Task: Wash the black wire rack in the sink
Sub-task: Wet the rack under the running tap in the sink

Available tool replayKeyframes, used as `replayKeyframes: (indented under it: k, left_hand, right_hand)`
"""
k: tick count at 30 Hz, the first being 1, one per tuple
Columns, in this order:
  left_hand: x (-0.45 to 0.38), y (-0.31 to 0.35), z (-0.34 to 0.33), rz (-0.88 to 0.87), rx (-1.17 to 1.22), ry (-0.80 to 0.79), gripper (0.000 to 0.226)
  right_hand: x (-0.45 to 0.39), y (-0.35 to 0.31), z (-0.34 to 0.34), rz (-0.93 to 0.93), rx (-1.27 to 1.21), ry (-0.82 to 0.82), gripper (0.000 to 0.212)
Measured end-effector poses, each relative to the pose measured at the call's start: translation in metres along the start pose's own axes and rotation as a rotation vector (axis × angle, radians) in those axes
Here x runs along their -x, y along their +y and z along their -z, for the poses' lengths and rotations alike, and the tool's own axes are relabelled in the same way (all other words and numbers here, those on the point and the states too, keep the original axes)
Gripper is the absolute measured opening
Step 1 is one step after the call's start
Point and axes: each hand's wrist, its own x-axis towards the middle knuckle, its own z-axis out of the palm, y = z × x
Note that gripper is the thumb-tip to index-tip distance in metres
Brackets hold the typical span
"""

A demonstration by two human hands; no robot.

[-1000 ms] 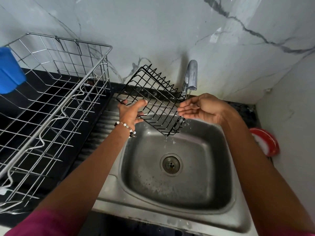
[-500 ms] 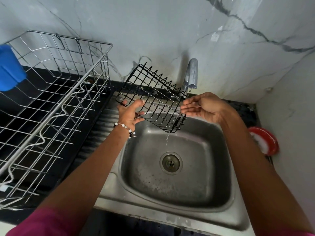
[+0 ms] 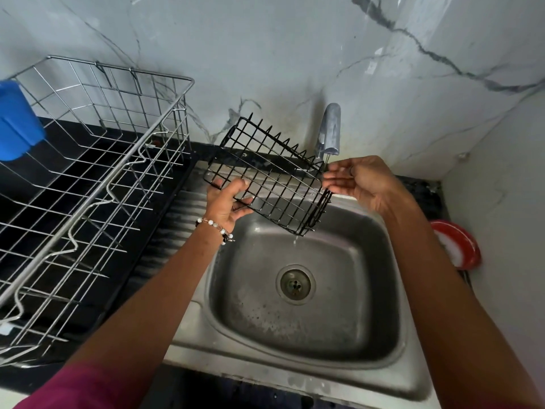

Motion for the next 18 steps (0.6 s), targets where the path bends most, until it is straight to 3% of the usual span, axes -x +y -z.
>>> replayKeyframes:
  k: [2, 4, 5, 8, 10, 14, 18]
  left_hand:
    - [0.002, -0.003, 0.002, 0.01, -0.007, -0.026, 0.097]
    - [0.003, -0.009, 0.006, 0.015, -0.028, -0.04, 0.082]
    - [0.003, -0.012, 0.008, 0.021, -0.034, -0.055, 0.079]
    - [0.006, -0.017, 0.012, 0.042, -0.051, -0.153, 0.071]
    - [0.004, -0.022, 0.017, 0.053, -0.038, -0.215, 0.066]
    - [0.005, -0.028, 0.025, 0.059, -0.05, -0.298, 0.055]
    - [0.004, -0.025, 0.032, 0.156, 0.018, -0.392, 0.074]
  right_hand:
    - [-0.002, 0.005, -0.003, 0.102, 0.08, 0.105, 0.024]
    - [-0.003, 0.014, -0.007, 0.165, 0.199, 0.082, 0.015]
    - [-0.002, 0.02, -0.008, 0.168, 0.277, 0.013, 0.024]
    - [0.0, 0.037, -0.016, 0.169, 0.643, -0.203, 0.088]
    - [0.0, 0.045, -0.022, 0.235, 0.82, -0.183, 0.109]
    - [-0.002, 0.057, -0.024, 0.305, 0.79, -0.107, 0.111]
    - [0.001, 0.065, -0.019, 0.364, 0.729, -0.087, 0.107]
